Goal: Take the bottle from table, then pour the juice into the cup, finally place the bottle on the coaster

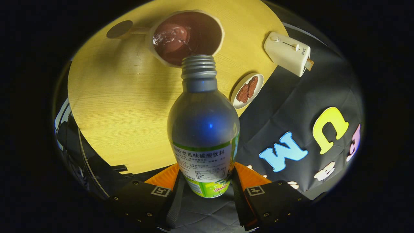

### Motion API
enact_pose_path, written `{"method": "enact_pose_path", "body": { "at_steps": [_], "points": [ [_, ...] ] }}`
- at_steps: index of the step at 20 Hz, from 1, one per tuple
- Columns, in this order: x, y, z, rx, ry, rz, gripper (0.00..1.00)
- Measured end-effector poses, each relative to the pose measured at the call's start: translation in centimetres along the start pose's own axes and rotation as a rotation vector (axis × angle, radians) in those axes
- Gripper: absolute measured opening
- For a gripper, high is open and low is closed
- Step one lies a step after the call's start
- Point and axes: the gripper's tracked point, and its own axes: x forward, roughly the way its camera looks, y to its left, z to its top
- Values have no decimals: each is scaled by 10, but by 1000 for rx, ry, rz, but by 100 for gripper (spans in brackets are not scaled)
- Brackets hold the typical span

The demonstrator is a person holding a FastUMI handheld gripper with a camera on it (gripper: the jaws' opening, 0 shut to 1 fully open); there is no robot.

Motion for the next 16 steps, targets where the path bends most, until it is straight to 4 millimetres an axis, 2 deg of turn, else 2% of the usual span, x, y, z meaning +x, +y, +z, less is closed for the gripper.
{"method": "enact_pose_path", "body": {
  "at_steps": [16],
  "points": [
    [4, 9, -1, -12, -1, 8, 70]
  ]
}}
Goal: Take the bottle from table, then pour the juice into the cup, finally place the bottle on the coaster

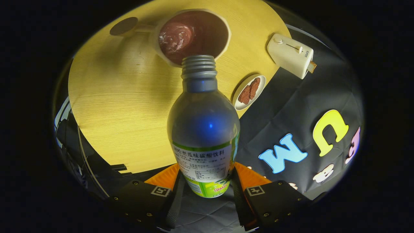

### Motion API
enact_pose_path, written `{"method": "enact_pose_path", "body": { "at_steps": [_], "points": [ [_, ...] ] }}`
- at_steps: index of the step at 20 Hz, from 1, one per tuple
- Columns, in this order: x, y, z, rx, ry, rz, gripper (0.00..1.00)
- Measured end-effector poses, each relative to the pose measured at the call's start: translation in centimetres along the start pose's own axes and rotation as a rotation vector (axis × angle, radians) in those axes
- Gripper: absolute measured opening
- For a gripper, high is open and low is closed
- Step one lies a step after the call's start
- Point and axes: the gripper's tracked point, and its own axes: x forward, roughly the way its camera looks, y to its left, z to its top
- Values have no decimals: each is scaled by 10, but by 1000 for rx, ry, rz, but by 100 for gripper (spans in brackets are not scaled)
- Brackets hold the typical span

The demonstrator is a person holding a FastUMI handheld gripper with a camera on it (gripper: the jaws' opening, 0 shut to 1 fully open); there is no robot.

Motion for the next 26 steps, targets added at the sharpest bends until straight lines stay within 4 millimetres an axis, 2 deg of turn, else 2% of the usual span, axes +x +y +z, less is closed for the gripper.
{"method": "enact_pose_path", "body": {
  "at_steps": [5, 10, 16, 21, 26],
  "points": [
    [2, 2, 2, 13, -13, -11, 70],
    [9, 18, 8, 57, -61, 9, 70],
    [20, 36, 20, 211, -174, 43, 70],
    [18, 45, 39, 349, -319, 73, 70],
    [27, 57, 38, 446, -397, 118, 70]
  ]
}}
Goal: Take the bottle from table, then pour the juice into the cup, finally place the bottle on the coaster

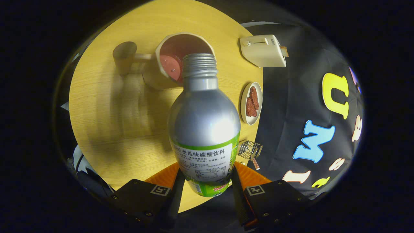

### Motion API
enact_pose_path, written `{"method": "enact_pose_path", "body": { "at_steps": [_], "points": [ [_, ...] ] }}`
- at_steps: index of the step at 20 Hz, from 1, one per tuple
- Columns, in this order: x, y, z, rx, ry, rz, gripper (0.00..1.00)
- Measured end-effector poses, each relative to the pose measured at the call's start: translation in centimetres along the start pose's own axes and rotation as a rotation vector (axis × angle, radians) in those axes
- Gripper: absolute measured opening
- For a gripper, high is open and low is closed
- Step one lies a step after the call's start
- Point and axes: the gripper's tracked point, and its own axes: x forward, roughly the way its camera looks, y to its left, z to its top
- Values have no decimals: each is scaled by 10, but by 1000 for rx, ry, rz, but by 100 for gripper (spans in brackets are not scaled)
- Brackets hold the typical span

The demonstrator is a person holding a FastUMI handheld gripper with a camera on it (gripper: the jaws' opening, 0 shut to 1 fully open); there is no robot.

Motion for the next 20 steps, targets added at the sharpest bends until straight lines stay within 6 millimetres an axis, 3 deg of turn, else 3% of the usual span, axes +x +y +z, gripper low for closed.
{"method": "enact_pose_path", "body": {
  "at_steps": [5, 13, 20],
  "points": [
    [5, 0, -1, 117, -102, -1, 71],
    [11, 25, -8, 376, -191, 122, 70],
    [21, 30, -11, 595, -264, 169, 71]
  ]
}}
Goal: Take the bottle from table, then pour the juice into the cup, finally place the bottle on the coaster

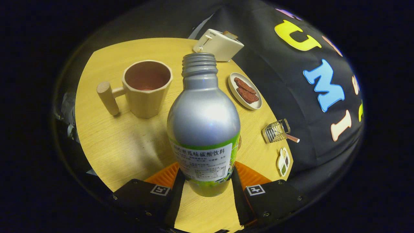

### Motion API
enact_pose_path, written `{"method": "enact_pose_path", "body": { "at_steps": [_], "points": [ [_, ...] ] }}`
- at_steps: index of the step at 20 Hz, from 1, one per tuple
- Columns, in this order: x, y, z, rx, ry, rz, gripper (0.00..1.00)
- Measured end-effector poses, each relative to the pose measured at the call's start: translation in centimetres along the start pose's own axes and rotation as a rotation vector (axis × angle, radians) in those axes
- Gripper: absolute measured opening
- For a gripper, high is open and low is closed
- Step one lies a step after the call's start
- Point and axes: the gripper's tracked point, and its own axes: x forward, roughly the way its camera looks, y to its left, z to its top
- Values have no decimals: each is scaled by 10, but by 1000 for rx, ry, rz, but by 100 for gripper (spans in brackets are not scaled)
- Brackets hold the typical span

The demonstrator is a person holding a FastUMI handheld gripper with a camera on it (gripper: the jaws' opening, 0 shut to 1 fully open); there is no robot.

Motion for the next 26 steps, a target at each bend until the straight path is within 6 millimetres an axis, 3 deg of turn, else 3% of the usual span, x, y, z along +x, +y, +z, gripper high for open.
{"method": "enact_pose_path", "body": {
  "at_steps": [12, 21, 26],
  "points": [
    [21, -7, -4, 322, -107, 100, 71],
    [40, -24, 8, 518, -252, 140, 71],
    [51, -42, 30, 559, -371, 106, 71]
  ]
}}
